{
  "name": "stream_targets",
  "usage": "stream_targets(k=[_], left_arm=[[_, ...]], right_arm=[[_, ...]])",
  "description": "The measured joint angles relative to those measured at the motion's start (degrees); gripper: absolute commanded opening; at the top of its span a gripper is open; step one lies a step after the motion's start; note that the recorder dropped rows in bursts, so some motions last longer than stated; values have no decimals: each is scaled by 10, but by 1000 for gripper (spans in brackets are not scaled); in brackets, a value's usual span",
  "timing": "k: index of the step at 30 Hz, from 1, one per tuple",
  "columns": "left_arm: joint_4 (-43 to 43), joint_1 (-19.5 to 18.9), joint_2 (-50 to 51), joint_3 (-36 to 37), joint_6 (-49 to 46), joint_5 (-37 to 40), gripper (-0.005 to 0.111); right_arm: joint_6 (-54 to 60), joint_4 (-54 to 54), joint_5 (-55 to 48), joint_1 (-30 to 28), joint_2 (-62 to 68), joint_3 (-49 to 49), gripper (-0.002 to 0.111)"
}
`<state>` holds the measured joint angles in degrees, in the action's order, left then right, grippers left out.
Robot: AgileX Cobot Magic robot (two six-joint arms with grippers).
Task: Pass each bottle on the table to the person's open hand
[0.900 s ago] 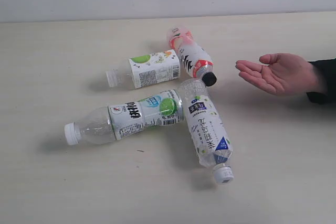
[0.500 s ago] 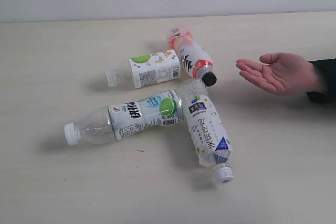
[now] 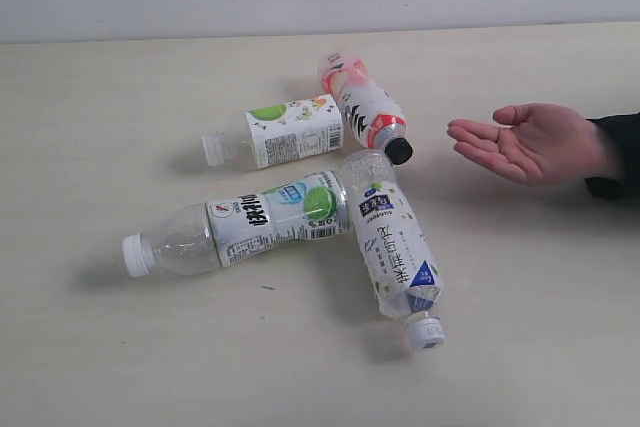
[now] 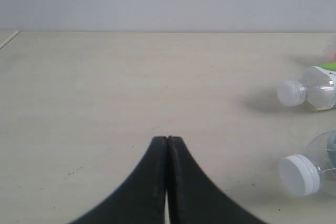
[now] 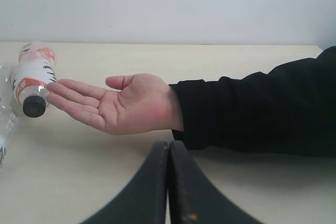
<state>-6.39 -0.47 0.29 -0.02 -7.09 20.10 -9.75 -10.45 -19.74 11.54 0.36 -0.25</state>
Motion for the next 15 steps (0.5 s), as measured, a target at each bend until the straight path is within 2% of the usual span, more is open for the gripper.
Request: stream_targets(k=[3,6,15], left_arm=[[2,0,0,0,-15,-4,0],[-3,0,0,0,-24,-43,0],[-217,0,0,0,50,-206,0]], right_arm=[[0,0,0,0,0,0,0],[0,0,0,0,0,0,0],[0,0,0,0,0,0,0]])
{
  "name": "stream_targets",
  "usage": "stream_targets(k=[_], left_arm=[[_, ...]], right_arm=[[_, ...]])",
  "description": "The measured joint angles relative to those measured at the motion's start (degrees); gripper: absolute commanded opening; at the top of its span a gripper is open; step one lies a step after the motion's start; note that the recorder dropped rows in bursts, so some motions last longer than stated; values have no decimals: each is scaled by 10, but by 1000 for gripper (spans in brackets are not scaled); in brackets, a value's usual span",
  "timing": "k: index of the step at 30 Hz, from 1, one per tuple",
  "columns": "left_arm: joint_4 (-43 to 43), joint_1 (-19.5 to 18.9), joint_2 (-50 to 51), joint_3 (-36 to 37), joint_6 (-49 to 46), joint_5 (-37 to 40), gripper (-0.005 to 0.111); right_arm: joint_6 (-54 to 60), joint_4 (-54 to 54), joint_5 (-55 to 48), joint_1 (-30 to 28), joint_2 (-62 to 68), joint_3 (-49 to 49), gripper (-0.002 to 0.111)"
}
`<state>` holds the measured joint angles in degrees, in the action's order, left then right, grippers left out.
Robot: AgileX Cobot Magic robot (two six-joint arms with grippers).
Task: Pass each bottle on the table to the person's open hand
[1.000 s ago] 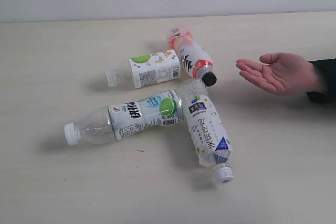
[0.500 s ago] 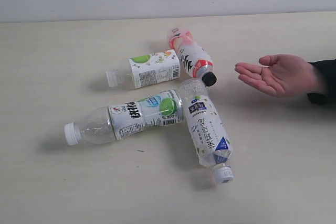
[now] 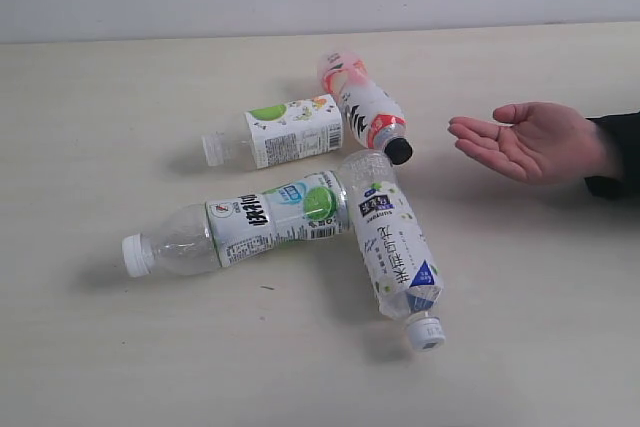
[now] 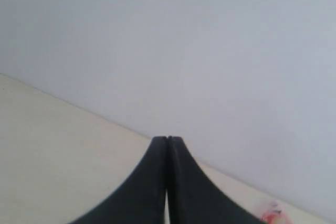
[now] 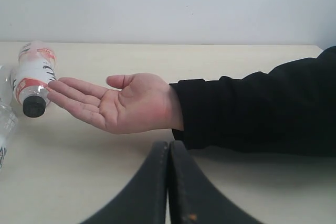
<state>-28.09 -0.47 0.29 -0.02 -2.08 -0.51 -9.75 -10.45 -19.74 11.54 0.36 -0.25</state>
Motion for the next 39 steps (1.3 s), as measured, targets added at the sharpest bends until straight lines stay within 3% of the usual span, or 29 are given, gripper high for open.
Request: stream_targets(k=[4,9,13,15,18,23,27,29,33,39], left_arm=[[-29,0,0,0,70,-59,0],[12,0,5,-4,168,-248,0],[25,-1,80,-96,143,-264,0],[38,-2,152,-161,114,-220,0],[86,-2,282,-274,93,-92,0],[127,-2,539,-502,50,264,0],[98,-2,725,-647,-61,518,0],[89,6,795,-696,-119,608,0],[88,52,874,-750,-211,686,0],[88,178,914,-761,-356,700,0]], right_arm=[[0,0,0,0,0,0,0],[0,0,0,0,0,0,0],[0,0,0,0,0,0,0],[0,0,0,0,0,0,0],[0,0,0,0,0,0,0],[0,0,0,0,0,0,0],[0,0,0,0,0,0,0],[0,0,0,0,0,0,0],[0,0,0,0,0,0,0],[0,0,0,0,0,0,0]])
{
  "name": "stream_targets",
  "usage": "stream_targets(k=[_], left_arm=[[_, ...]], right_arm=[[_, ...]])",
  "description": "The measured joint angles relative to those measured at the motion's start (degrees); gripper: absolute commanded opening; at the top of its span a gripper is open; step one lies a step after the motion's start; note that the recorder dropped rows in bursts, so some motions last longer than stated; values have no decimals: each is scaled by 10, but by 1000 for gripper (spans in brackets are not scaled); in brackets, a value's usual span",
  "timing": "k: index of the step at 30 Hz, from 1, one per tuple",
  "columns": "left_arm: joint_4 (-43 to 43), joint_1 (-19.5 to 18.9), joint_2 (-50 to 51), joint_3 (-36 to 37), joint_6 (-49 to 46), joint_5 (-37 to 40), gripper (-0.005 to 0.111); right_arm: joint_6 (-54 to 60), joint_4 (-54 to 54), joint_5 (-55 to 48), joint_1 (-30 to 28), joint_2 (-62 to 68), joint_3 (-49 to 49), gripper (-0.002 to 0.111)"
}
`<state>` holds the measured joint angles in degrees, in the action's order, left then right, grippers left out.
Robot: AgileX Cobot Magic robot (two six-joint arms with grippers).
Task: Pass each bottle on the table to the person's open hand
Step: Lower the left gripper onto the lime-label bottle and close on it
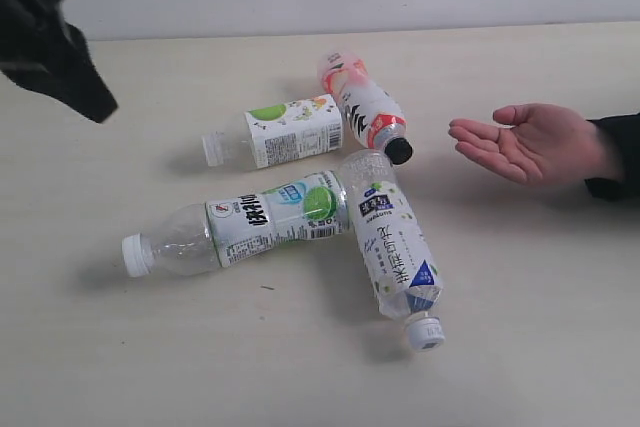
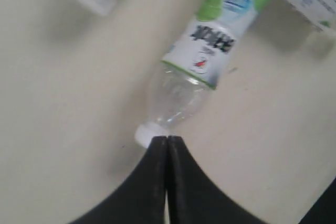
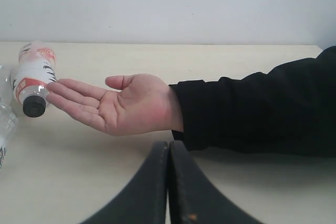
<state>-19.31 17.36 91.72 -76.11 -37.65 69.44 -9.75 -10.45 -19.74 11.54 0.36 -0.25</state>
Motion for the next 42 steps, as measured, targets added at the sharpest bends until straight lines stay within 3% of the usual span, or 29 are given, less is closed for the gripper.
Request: stream_targets(k=[3,5,9,10,12,13,18,30,42], left_arm=[[15,71,12,-1,-38,-11,2],[34,116,25,-3,-48,-34,12],[67,175,58,-18,-50,-53,49],[72,184,65,-23,-48,-54,65],[76,200,84,-34,-41,-55,80],[77,206,93,-39,-34,-57,82],[82,217,126,-51,-3,-94,76],[175,218,208,-51,37,-123,76],[189,219,253,-51,49,-135,76]], right_arm=[[0,0,0,0,0,0,0],[0,0,0,0,0,0,0],[0,0,0,0,0,0,0],[0,0,0,0,0,0,0],[0,0,0,0,0,0,0],[0,0,0,0,0,0,0],[0,0,0,0,0,0,0],[0,0,0,0,0,0,0],[0,0,0,0,0,0,0]])
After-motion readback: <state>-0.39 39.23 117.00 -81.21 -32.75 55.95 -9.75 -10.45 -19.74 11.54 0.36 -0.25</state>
